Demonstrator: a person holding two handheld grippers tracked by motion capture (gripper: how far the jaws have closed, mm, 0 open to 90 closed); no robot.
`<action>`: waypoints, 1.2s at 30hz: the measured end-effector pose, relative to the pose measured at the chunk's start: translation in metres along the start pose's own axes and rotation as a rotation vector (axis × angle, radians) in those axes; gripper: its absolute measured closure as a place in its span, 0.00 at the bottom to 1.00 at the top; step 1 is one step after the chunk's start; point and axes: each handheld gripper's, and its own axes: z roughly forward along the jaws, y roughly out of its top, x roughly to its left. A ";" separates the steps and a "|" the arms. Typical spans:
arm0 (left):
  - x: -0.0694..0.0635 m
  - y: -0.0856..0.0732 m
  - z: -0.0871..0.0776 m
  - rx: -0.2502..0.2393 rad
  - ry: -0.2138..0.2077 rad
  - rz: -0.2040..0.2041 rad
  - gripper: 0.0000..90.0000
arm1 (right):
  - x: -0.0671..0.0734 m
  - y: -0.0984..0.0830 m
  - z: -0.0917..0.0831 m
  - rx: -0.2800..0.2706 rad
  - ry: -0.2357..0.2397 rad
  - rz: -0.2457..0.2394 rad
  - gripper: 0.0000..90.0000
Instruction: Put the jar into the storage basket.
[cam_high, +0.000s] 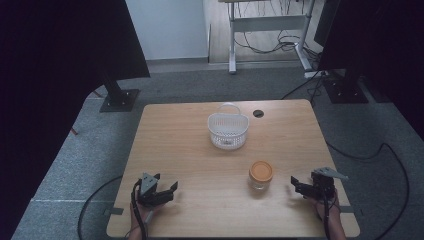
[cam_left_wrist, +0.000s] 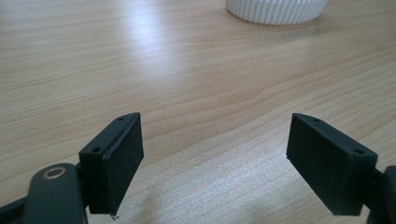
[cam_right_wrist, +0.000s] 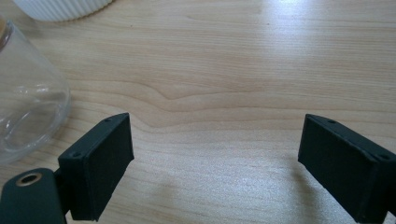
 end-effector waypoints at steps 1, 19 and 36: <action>0.000 0.000 0.001 0.004 0.000 0.001 0.20 | 0.001 0.000 0.000 0.002 -0.007 -0.003 0.10; -0.004 0.002 0.003 0.022 0.009 0.029 0.18 | 0.003 -0.001 -0.001 -0.029 0.012 0.022 0.09; -0.005 0.003 0.005 0.036 0.009 0.042 0.15 | 0.026 0.004 -0.016 -0.040 0.051 -0.008 0.06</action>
